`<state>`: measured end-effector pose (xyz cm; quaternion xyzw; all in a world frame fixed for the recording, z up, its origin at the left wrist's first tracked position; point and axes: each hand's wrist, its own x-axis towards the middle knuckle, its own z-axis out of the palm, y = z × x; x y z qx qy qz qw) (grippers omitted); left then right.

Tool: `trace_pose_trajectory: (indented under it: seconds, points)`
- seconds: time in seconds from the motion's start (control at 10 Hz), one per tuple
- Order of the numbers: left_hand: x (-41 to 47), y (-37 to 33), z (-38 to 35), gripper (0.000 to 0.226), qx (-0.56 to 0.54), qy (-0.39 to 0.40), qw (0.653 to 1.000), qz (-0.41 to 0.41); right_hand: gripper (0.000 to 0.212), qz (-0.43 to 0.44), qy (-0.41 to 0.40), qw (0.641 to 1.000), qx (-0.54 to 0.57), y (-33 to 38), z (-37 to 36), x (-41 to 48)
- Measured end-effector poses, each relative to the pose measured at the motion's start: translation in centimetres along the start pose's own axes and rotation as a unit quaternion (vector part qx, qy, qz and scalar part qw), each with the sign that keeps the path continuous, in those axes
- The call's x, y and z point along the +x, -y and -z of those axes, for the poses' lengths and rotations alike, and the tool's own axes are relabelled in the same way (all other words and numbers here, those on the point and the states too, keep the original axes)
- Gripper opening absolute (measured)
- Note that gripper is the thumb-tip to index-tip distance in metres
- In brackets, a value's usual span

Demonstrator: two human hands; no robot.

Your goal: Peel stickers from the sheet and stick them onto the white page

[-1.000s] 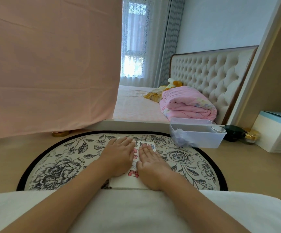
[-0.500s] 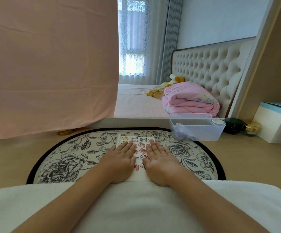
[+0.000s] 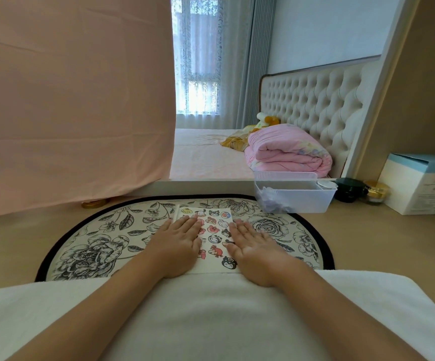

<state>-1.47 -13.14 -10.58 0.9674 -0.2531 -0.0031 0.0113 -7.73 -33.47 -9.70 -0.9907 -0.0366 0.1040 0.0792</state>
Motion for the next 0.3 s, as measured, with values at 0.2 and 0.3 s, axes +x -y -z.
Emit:
trace_pose_trajectory:
  seconds: [0.2,0.3]
  points:
    - [-1.4,-0.5,1.4,0.051,-0.126,-0.107,0.986,-0.001,0.065,0.007,-0.043,0.992,0.115,0.1,0.3,-0.2]
    - [-3.5,-0.2,3.3,0.052,-0.241,-0.138,0.961,0.003,0.065,0.024,-0.115,0.966,0.230,0.2,2.2,-1.8]
